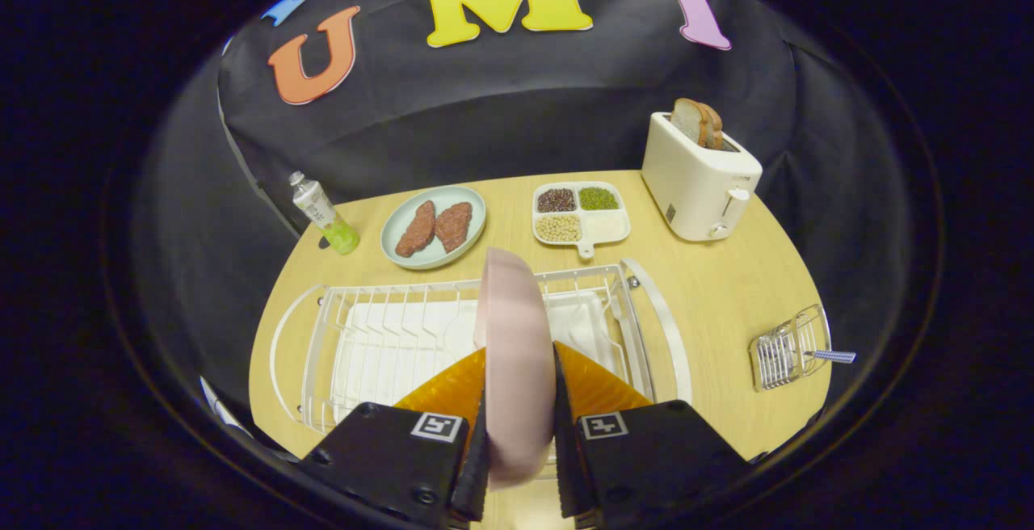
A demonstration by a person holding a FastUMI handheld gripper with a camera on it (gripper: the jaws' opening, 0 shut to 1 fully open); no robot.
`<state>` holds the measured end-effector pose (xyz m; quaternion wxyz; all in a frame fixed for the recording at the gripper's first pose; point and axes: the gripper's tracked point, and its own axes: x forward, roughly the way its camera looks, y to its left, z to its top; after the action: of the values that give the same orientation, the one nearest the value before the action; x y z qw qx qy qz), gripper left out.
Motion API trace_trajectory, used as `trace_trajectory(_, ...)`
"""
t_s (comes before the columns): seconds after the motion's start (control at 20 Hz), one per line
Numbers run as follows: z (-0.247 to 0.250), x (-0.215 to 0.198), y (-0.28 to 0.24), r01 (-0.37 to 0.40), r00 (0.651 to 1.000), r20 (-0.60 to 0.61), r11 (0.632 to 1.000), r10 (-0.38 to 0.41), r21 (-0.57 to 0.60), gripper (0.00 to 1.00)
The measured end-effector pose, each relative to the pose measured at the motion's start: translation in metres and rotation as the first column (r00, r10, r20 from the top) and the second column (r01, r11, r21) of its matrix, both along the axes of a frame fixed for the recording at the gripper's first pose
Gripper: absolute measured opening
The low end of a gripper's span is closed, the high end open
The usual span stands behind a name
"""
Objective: Take the plate from the dish rack, then take the spoon from the basket and place it into the plate.
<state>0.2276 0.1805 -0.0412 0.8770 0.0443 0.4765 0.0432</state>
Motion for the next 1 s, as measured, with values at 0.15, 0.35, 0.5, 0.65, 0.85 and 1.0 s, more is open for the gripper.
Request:
trace_trajectory(0.15, 0.012, 0.002, -0.008, 0.044, 0.999, 0.015, 0.999, -0.044, -0.023, 0.38)
trace_trajectory(0.35, 0.017, -0.004, -0.009, 0.045, 0.999, 0.001, 0.996, -0.045, -0.072, 0.39)
trace_trajectory(0.5, 0.033, 0.000, -0.008, 0.027, 0.999, 0.046, 0.986, -0.019, -0.164, 0.39)
trace_trajectory(0.65, 0.059, -0.006, 0.003, -0.006, 0.995, 0.099, 0.986, 0.022, -0.166, 0.34)
trace_trajectory(0.85, 0.072, -0.042, 0.003, -0.054, 0.990, 0.124, 0.996, 0.062, -0.070, 0.29)
trace_trajectory(1.0, 0.067, -0.087, -0.011, -0.086, 0.989, 0.123, 0.996, 0.081, 0.035, 0.29)
